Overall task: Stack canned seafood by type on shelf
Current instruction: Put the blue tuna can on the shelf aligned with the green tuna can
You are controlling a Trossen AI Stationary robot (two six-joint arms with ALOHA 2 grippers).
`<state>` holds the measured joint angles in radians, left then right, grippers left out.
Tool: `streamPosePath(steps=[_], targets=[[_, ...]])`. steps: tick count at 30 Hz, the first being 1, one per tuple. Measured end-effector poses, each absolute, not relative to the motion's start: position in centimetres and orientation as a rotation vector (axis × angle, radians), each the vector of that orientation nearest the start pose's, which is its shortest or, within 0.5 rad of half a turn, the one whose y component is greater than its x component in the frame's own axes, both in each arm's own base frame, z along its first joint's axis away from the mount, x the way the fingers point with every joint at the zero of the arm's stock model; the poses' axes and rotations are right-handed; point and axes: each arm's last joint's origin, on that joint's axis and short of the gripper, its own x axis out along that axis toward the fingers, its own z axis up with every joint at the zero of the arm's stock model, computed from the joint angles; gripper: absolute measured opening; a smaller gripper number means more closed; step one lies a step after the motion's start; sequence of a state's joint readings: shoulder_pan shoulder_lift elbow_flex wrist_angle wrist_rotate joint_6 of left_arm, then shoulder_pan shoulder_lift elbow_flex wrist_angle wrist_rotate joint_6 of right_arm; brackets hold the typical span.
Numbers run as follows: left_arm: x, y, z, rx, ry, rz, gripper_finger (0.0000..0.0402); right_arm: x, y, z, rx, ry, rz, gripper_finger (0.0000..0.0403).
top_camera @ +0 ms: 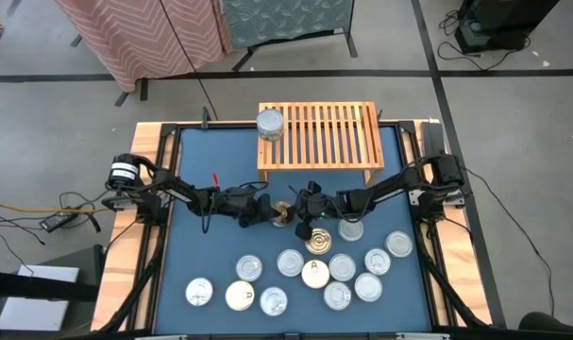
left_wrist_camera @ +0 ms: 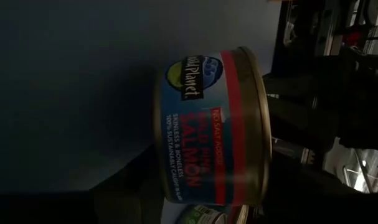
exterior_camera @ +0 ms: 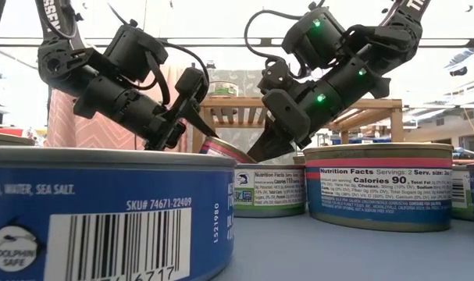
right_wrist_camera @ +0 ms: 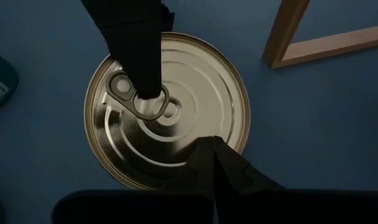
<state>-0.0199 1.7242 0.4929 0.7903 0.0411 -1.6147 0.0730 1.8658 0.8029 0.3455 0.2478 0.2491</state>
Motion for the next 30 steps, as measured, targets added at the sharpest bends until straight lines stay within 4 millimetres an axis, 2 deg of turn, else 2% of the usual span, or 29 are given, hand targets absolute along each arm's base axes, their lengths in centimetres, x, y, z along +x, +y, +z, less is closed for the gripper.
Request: streamPosePath(steps=[12, 15, 24, 30], targets=[[28.8, -0.5, 12.3, -1.651, 0.384, 0.168, 0.0202, 32.3, 1.5, 14.7, 0.041, 0.695, -0.266, 0.0000], [29.0, -0.6, 13.0, -1.663, 0.339, 0.104, 0.0203, 31.6, 1.3, 16.7, 0.013, 0.663, -0.316, 0.0000], [29.4, -0.4, 15.7, -1.691, 0.115, -0.118, 0.0205, 28.1, 0.7, 23.0, -0.089, 0.565, -0.403, 0.0000], [29.0, -0.4, 18.2, -1.680, -0.094, -0.322, 0.0205, 26.1, 0.2, 25.2, -0.105, 0.532, -0.476, 0.0000]])
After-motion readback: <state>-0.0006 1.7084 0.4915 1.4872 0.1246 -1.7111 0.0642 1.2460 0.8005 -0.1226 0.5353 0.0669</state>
